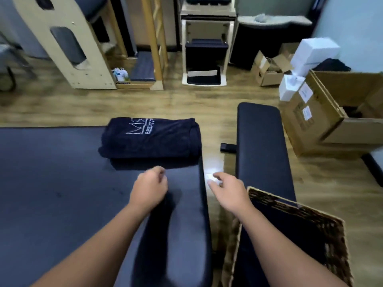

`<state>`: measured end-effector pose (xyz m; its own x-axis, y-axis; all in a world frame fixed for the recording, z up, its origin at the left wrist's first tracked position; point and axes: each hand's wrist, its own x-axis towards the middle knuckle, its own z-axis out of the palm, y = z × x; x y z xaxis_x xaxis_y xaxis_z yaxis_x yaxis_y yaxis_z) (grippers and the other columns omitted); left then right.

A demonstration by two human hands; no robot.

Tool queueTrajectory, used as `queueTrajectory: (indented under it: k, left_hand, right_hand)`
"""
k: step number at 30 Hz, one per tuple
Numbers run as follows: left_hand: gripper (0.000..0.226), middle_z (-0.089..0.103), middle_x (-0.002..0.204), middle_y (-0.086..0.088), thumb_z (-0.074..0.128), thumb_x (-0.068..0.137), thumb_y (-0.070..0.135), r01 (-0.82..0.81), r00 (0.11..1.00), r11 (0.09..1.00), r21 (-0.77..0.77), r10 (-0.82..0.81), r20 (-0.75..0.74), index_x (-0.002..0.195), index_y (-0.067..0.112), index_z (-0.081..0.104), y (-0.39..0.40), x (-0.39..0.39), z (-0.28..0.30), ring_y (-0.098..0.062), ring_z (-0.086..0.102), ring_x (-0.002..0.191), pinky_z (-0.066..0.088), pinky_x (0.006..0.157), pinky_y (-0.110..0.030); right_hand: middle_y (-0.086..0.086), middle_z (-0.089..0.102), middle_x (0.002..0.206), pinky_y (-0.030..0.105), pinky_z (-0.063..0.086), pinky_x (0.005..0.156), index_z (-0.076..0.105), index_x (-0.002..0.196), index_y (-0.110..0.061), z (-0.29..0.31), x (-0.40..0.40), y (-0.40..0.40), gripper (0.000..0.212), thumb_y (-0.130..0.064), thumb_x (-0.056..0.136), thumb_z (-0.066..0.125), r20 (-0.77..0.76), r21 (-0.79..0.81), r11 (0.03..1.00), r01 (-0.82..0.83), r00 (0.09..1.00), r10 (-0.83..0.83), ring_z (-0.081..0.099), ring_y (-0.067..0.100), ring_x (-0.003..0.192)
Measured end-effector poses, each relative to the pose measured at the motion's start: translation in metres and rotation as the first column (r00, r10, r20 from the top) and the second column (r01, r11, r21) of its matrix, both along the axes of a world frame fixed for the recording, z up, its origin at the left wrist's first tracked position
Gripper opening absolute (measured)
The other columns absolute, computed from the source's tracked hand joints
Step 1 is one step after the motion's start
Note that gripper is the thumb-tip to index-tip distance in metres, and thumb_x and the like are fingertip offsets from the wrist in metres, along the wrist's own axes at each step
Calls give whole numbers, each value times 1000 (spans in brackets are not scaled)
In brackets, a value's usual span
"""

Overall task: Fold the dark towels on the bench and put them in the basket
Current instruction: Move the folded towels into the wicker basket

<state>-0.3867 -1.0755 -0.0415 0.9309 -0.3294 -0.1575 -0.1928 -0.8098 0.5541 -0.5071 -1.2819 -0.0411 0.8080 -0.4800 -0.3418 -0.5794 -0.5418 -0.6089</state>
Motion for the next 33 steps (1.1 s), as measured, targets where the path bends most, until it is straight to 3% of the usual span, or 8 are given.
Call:
queueTrajectory:
  k: [3, 6, 9, 12, 17, 21, 25, 33]
  left_hand:
    - [32, 69, 114, -7, 60, 93, 24, -56, 991, 998, 7, 55, 121, 123, 14, 67, 31, 74, 11, -31, 61, 111, 49, 94, -40]
    - [45, 56, 140, -4, 56, 96, 39, -72, 971, 980, 184, 27, 236, 138, 22, 57, 47, 134, 14, -31, 44, 129, 42, 100, -50]
    - [62, 18, 167, -1, 49, 96, 57, -61, 995, 952, 299, 34, 98, 153, 43, 30, 49, 181, 6, -32, 16, 150, 25, 113, -63]
    - [81, -4, 169, -8, 61, 87, 57, -41, 990, 978, 206, 67, -121, 151, 60, 13, 46, 216, -9, -45, 23, 147, 31, 114, -62]
    - [97, 20, 159, -24, 80, 74, 58, -65, 955, 991, 120, 97, -281, 151, 60, 20, 49, 247, -29, -45, 43, 136, 39, 114, -48]
    - [92, 44, 144, -14, 73, 73, 64, -87, 971, 981, 175, 123, -206, 150, 60, 22, 44, 248, -40, -37, 38, 135, 41, 108, -56]
    - [81, 39, 145, -13, 72, 85, 54, -131, 968, 968, 214, 171, -182, 152, 56, 26, 34, 241, -30, -37, 29, 138, 37, 102, -62]
    - [72, 45, 146, -14, 70, 88, 51, -166, 978, 970, 179, 186, -99, 150, 55, 33, 39, 211, -37, -41, 41, 134, 41, 108, -57]
  right_hand:
    - [1, 58, 142, 33, 43, 107, 53, 144, -20, 6, 69, 14, 53, -43, 97, 58, 81, -1, 1000, -1, 997, 1, 54, 23, 129]
    - [4, 41, 154, 40, 36, 114, 37, 154, -24, 5, 131, 22, 65, -46, 95, 57, 127, -51, 999, 7, 992, -1, 40, 27, 140]
    - [15, 21, 163, 44, 30, 115, 21, 159, -29, 1, 187, 25, 77, -54, 94, 56, -7, -107, 994, 9, 1000, -10, 31, 38, 145]
    - [19, 24, 158, 42, 40, 105, 16, 159, -32, -7, 226, 17, 92, -64, 85, 62, -110, -49, 997, 53, 992, -58, 46, 39, 133]
    - [0, 57, 140, 40, 47, 101, 24, 155, -38, -35, 247, 7, 105, -68, 66, 74, -76, 10, 995, 94, 993, -93, 52, 27, 129]
    - [-2, 56, 142, 39, 42, 98, 31, 153, -34, -42, 254, 7, 87, -53, 81, 76, -77, -52, 997, 61, 995, -65, 47, 31, 132]
    - [3, 57, 140, 40, 45, 100, 33, 151, -32, -46, 258, 6, 84, -53, 82, 75, -75, -95, 995, 44, 996, -51, 49, 33, 130]
    - [14, 45, 146, 48, 39, 102, 16, 156, -43, -46, 227, 23, 79, -60, 91, 58, -149, -245, 969, 40, 986, -79, 40, 38, 134]
